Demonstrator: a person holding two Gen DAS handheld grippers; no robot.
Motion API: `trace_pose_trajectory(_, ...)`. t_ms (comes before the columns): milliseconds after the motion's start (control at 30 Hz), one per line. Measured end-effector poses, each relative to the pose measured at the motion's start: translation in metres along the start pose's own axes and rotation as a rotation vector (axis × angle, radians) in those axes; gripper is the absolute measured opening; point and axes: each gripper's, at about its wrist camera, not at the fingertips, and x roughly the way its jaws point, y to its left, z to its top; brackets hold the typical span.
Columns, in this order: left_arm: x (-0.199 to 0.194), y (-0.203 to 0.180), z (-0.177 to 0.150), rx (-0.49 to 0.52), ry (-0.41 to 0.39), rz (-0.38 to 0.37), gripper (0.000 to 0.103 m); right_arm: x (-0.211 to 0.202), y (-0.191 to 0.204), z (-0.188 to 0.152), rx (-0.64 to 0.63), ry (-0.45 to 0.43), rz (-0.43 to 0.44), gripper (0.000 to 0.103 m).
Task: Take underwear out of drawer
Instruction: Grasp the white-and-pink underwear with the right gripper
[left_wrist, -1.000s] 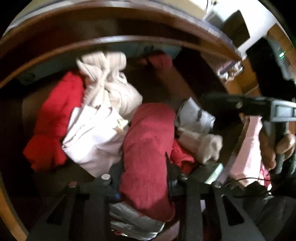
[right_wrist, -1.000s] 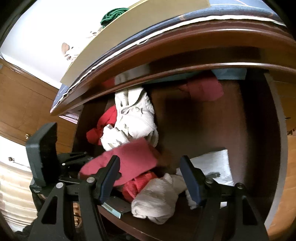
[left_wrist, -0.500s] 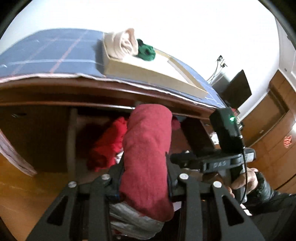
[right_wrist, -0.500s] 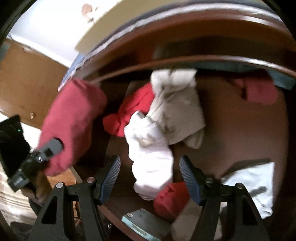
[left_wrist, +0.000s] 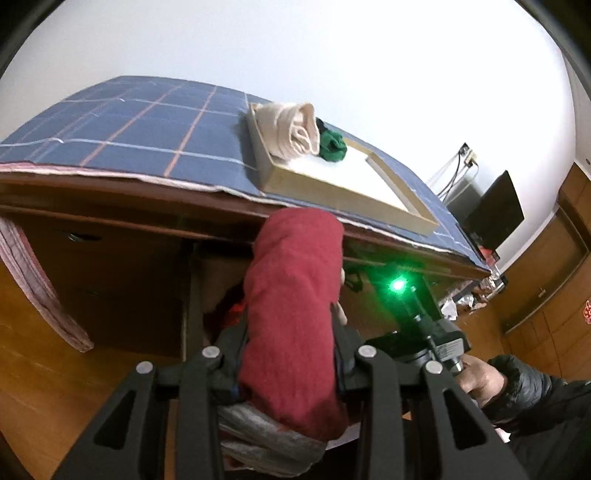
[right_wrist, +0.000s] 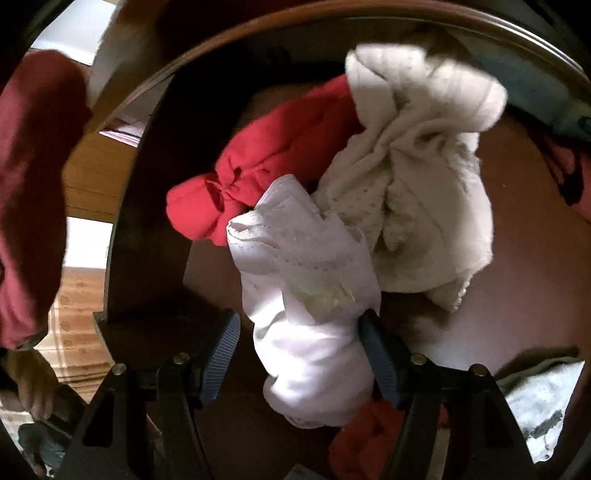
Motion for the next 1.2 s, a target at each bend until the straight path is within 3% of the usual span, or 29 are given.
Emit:
trace_pose_trajectory(133,-0.012,0.001,0.006,-0.008,-0.024,0.037,0.033,0.007,0.008,0.007,-0.012,0.033,-0.009,0.07)
trace_pose_trajectory(333,-0.021,0.007,0.015,-0.054,-0.052,0.063,0.033,0.015,0.034,0.006,-0.142,0.047,-0.051,0.067)
trace_pose_trajectory(400,-0.02,0.007,0.017,-0.058,-0.053,0.065,0.033,0.016,0.036,0.003,-0.158,0.046,-0.049,0.045)
trace_pose_trajectory(633,-0.014,0.0,0.02,-0.031,-0.042,0.05,0.033,-0.004,0.007,-0.009,-0.127,0.006,0.058,0.027)
trace_pose_trajectory(900,-0.008,-0.009,0.021,-0.023,-0.047,-0.003,0.033,-0.054,-0.009,-0.03,-0.127,-0.187,0.118,0.021)
trace_pose_trajectory(1000,-0.01,-0.009,0.021,-0.016,-0.047,-0.002,0.033,-0.09,-0.017,-0.044,-0.115,-0.298,0.151,0.012)
trace_pose_trajectory(1100,-0.012,-0.008,0.023,-0.021,-0.05,-0.01,0.033,-0.128,-0.025,-0.053,-0.087,-0.429,0.195,0.011)
trace_pose_trajectory(1200,-0.01,-0.009,0.028,-0.022,-0.048,-0.012,0.033,-0.155,-0.031,-0.059,-0.059,-0.531,0.179,0.011)
